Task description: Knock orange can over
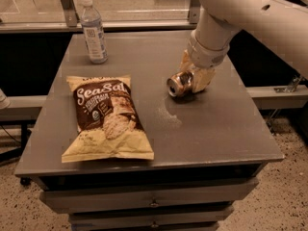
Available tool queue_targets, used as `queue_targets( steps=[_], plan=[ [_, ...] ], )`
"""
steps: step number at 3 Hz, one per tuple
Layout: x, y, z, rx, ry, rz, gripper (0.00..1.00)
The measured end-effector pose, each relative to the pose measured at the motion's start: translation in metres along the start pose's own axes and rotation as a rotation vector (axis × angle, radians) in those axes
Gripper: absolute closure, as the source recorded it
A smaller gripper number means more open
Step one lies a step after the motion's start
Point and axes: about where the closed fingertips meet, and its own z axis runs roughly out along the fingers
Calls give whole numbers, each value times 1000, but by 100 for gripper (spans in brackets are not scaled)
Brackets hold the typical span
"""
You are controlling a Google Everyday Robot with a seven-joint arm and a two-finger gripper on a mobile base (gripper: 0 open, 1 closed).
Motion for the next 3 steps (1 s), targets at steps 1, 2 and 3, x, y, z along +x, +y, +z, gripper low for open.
queue_targets(
  steps=[1,2,3],
  plan=[
    [-2,6,-4,-10,11,-21,0],
    [-1,11,-13,-36,-12,-9,0],
    [14,18,-18,-104,-95,96,0]
  ],
)
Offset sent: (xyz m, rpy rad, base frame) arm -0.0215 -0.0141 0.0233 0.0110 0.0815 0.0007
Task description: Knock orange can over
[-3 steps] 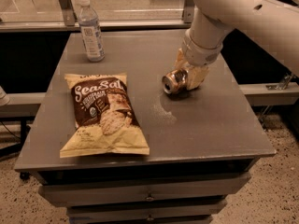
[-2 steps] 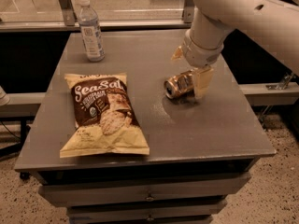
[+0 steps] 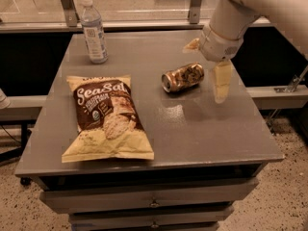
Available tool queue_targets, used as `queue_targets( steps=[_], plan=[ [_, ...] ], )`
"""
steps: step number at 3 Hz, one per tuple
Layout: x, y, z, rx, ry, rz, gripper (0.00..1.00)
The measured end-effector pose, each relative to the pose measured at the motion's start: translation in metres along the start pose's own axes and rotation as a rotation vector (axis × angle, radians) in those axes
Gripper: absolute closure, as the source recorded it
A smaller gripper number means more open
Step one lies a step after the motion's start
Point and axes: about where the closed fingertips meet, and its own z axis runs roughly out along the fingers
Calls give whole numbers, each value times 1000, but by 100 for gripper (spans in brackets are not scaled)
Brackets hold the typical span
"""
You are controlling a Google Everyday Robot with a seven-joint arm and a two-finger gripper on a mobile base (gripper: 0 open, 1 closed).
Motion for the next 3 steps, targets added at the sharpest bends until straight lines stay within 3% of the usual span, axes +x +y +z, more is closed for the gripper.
queue_targets(
  steps=[1,2,3],
  plan=[
    [35,12,-3,-79,-137,183,0],
    [71,15,-28,-25,-267,371,0],
    [93,25,-88,121,-402,532,0]
  ],
)
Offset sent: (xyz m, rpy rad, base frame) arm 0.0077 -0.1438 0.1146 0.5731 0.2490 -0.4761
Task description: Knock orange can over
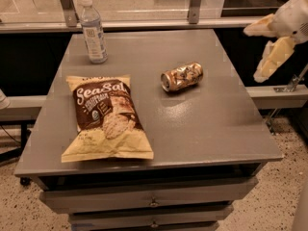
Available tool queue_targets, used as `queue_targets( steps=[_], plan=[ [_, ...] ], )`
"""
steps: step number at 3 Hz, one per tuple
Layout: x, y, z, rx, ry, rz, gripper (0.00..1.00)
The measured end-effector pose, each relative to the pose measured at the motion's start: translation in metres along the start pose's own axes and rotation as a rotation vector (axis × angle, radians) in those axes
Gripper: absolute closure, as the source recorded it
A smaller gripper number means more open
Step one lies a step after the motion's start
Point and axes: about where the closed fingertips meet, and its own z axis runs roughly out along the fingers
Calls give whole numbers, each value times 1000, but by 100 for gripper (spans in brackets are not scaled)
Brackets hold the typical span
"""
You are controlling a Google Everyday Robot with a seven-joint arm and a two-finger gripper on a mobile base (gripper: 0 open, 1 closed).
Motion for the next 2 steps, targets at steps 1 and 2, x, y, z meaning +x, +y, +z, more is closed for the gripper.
queue_targets(
  steps=[1,2],
  plan=[
    [-3,13,-58,121,-113,78,0],
    [0,11,-60,137,-123,86,0]
  ],
)
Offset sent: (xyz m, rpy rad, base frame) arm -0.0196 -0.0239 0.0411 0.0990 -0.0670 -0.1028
